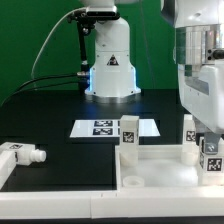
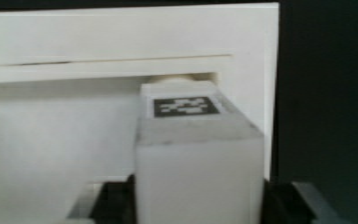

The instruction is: Assemble square table

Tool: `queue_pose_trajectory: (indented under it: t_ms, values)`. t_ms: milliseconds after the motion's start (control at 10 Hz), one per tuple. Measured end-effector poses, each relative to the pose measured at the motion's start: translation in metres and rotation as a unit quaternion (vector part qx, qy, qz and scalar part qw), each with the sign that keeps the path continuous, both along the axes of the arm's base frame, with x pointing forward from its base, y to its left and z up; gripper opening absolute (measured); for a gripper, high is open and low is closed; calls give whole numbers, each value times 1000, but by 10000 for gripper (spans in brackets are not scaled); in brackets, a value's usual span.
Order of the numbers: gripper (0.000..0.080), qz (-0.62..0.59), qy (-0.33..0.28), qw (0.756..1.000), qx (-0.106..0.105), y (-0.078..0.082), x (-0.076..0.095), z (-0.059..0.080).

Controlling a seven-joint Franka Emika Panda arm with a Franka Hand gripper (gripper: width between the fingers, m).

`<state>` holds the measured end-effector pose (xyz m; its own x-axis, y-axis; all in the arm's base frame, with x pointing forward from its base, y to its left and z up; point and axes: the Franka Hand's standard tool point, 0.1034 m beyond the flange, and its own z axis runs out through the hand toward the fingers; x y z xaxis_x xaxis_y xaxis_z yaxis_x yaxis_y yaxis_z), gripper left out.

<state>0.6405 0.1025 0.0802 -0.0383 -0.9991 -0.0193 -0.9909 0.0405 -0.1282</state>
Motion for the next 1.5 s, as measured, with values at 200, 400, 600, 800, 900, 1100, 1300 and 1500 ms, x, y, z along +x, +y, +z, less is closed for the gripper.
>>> queue_pose_trajectory:
  t_ms: [200,400,600,800,900,1100,1300,1500]
  values:
    - [526,135,1,990,-31,1,0,-1]
    - [623,308,2,950,-58,6,1,-1]
    - [642,373,3,926,-65,6,0,-2]
    - [649,454,5,888,-78,6,1,-2]
    - [649,535,8,840,-93,13,0,-2]
    - [649,616,12,781,-103,16,-2,-4]
    - [525,605,12,790,-102,16,-2,-4]
    - [390,576,12,811,-99,14,-2,-4]
